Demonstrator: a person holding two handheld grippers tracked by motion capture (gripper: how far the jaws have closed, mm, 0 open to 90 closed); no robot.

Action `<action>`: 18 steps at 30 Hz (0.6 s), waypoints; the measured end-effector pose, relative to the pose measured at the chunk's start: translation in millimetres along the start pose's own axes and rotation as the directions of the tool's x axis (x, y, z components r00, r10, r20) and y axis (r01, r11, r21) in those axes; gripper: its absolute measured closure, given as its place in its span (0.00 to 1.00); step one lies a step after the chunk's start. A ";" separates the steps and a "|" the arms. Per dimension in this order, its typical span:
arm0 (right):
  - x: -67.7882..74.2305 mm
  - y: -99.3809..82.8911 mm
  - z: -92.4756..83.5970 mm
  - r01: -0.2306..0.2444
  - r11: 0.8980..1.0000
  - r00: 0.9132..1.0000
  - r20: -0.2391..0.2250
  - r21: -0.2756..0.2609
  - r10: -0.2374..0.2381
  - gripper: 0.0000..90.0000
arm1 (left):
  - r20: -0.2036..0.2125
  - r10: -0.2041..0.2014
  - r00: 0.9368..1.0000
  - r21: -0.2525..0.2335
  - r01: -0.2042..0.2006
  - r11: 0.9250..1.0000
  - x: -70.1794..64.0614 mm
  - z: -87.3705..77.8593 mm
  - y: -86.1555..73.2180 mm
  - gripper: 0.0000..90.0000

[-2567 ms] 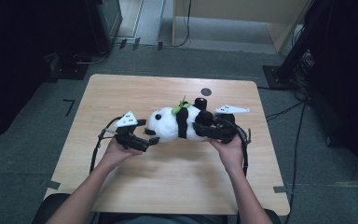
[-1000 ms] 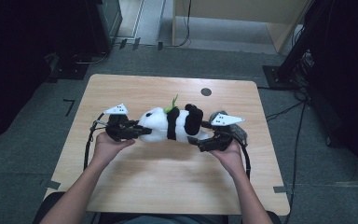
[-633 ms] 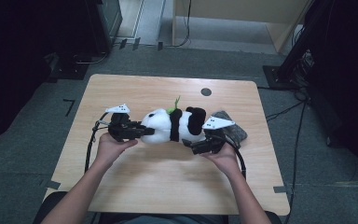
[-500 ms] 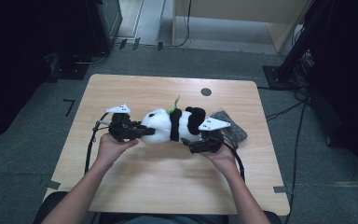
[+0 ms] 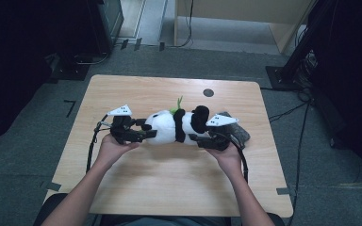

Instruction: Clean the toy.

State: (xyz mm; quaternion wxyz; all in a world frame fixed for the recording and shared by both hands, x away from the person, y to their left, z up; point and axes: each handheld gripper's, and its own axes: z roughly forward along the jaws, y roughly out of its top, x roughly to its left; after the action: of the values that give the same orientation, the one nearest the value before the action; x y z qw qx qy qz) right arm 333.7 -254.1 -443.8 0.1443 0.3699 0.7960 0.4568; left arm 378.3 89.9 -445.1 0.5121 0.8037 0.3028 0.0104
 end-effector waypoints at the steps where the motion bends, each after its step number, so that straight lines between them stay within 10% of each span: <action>1: -1.5 0.2 -1.1 -0.006 1.000 1.000 0.004 0.004 0.006 0.54 | -0.011 0.011 1.000 0.001 -0.011 1.000 -0.1 -1.3 -0.3 0.21; 6: -12.3 1.6 -13.6 -0.059 0.998 0.998 0.002 -0.018 0.059 0.55 | -0.004 -0.007 1.000 -0.044 0.006 0.999 6.6 -9.9 -6.3 0.26; 18: -14.9 7.3 -24.2 -0.127 0.991 0.992 -0.024 -0.035 0.126 0.54 | 0.015 0.109 0.994 -0.039 -0.108 0.993 -5.9 -1.1 -14.3 0.26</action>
State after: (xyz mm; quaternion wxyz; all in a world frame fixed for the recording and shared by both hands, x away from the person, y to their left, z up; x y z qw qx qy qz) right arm 333.5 -277.6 -426.2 0.1130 0.4120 0.7641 0.4833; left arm 366.2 92.0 -454.7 0.5287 0.8091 0.2541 0.0371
